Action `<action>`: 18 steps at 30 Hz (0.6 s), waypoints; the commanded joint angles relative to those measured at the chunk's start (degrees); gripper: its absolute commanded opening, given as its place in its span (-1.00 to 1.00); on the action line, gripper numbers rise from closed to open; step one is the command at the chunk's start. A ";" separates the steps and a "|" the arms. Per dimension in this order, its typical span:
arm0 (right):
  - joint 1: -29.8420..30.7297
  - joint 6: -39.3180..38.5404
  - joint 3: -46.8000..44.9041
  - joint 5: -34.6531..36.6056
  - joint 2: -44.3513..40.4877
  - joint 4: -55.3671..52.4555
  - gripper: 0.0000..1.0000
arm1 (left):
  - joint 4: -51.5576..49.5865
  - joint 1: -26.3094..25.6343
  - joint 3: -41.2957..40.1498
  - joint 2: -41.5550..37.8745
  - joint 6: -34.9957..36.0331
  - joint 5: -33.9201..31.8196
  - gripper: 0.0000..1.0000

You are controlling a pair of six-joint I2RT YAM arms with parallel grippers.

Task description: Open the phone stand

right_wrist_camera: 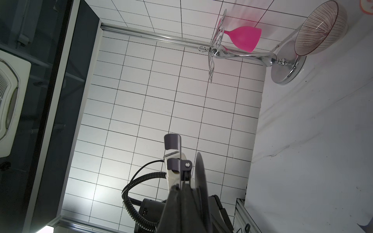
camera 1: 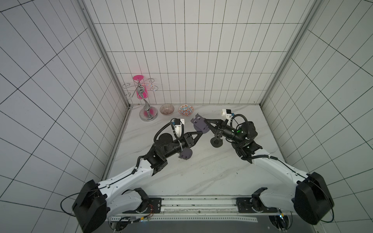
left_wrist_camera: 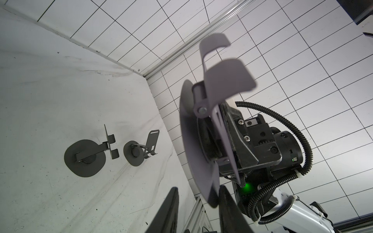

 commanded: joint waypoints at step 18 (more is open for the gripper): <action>2.67 -0.19 0.51 -1.28 -0.51 3.24 -1.00 | 2.27 2.32 1.03 1.44 -0.09 -0.18 -0.46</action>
